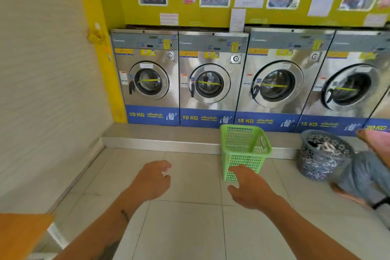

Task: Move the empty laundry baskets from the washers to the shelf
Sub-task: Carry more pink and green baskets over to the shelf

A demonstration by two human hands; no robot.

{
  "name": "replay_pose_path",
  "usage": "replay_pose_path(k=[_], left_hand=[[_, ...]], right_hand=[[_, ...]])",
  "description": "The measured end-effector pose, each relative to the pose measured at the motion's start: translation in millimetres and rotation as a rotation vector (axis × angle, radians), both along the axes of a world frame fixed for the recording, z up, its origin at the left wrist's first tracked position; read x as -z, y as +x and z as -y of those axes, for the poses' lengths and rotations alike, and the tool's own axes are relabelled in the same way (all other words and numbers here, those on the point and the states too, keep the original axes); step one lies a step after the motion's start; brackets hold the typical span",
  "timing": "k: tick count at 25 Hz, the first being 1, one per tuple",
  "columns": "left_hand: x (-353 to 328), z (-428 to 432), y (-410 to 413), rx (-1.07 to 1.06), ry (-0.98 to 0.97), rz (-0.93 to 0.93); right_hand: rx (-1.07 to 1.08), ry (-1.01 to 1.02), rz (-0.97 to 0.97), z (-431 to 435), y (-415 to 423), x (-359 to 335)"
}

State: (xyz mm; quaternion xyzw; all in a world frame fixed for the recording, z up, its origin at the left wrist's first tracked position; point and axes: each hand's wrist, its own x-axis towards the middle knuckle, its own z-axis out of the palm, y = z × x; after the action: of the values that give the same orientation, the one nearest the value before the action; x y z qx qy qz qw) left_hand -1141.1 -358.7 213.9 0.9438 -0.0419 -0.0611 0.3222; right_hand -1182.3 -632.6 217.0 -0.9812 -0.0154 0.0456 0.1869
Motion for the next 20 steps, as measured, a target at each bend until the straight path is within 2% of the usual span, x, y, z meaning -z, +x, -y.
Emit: replay_pose_path(k=[4,8,13,16,20], left_hand=[[12.6,58.3,116.8,0.102,-0.044,-0.03],[11.7,123.2,234.3,0.253,0.035,-0.038],[21.5,214.4,341.6,0.351,0.121,-0.02],[35.9,274.5,398.7,0.358,0.099,0.002],[57.6,334.6,470.9,0.249,0.096,-0.007]], right_hand=[[0.126,-0.007,-0.015,51.2,82.1,4.3],[0.254,0.021,0.002,108.9,159.5,4.0],[0.391,0.071,-0.029,189.3,244.2,29.8],[0.422,0.083,-0.031,250.3,308.9,48.5],[0.38,0.084,-0.102,324.9,399.8,62.6]])
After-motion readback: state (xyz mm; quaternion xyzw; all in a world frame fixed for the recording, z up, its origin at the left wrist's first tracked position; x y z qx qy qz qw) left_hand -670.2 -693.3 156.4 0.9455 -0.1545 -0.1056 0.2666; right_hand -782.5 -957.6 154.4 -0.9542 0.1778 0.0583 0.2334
